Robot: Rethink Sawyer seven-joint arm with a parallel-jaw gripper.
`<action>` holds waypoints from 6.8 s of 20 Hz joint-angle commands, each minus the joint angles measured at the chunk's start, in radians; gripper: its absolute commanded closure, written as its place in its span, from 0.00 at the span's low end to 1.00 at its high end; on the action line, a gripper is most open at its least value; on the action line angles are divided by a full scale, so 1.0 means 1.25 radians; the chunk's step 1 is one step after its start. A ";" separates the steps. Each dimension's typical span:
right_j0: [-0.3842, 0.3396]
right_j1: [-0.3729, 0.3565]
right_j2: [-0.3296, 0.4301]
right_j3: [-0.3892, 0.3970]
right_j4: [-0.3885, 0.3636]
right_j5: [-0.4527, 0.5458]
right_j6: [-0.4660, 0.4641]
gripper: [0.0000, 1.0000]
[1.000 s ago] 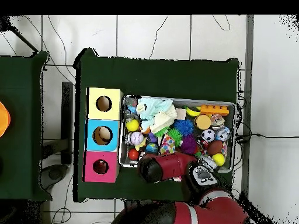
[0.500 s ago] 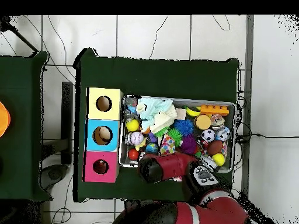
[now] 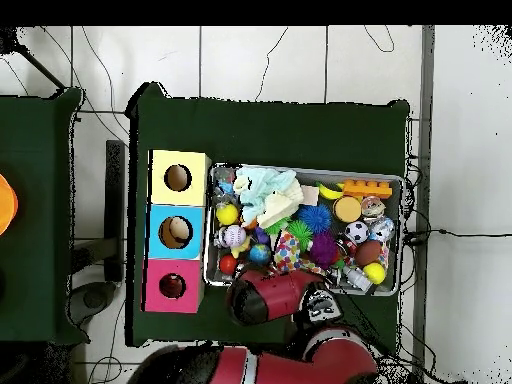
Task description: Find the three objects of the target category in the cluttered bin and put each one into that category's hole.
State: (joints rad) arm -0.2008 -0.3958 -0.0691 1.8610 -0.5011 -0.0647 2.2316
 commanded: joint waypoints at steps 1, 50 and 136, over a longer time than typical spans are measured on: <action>0.000 0.140 -0.113 -0.326 0.155 -0.471 -0.040 1.00; -0.139 -0.184 0.216 -0.084 -0.069 0.252 -0.055 1.00; 0.107 -0.036 0.010 -0.078 0.082 -0.051 0.090 0.00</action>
State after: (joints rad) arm -0.1040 -0.5126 -0.0114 1.8962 -0.4437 -0.0352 2.2321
